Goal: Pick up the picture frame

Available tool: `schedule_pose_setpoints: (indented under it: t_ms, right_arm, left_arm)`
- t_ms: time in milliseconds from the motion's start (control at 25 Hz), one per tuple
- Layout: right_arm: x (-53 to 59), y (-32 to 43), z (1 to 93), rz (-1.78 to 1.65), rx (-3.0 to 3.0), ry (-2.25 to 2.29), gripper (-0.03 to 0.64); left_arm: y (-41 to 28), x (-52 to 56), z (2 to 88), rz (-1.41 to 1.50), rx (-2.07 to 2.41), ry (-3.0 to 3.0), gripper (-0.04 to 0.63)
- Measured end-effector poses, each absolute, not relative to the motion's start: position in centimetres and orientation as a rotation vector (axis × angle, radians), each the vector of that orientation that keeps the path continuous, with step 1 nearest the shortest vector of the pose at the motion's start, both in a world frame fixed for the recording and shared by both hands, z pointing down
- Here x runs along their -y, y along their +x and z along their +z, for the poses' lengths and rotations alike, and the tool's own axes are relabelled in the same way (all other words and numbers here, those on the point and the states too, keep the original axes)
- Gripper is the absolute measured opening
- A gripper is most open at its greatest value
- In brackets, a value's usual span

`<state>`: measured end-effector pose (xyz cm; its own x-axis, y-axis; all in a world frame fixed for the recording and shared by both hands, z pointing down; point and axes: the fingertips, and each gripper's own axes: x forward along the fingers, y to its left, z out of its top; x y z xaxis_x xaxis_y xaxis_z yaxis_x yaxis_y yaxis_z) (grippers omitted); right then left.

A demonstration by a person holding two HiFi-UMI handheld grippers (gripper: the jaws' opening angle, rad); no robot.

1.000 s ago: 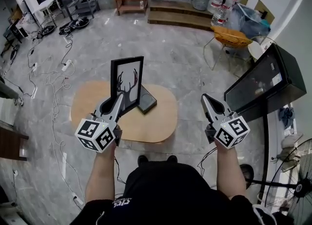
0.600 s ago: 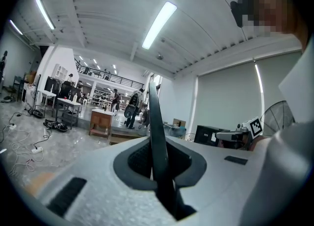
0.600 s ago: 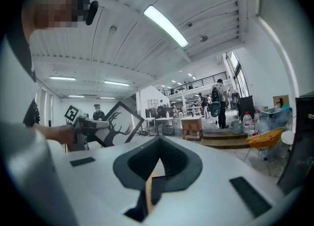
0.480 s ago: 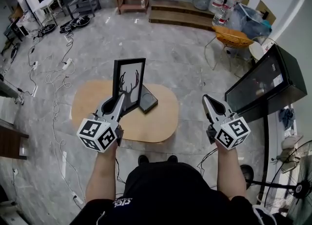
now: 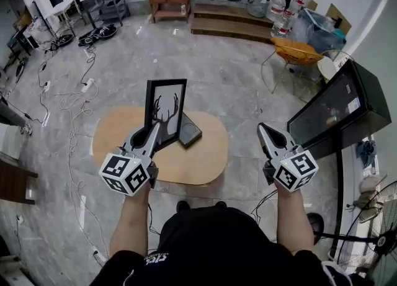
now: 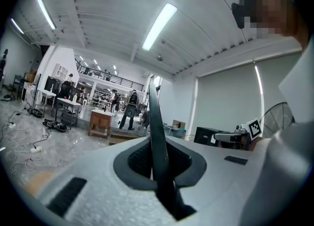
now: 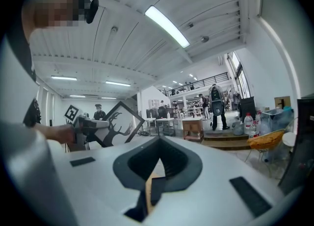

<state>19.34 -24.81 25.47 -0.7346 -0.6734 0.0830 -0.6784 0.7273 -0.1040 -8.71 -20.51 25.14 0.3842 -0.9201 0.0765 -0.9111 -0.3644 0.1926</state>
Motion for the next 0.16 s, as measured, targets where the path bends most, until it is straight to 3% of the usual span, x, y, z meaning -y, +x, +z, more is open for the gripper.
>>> schedule_pose_setpoints:
  t_ms: [160]
  right_arm:
    - [24.83,19.37,25.40,0.196,2.882,1.131,0.003]
  left_arm:
    - [-8.67,20.51,25.06,-0.068,1.633,2.441,0.035]
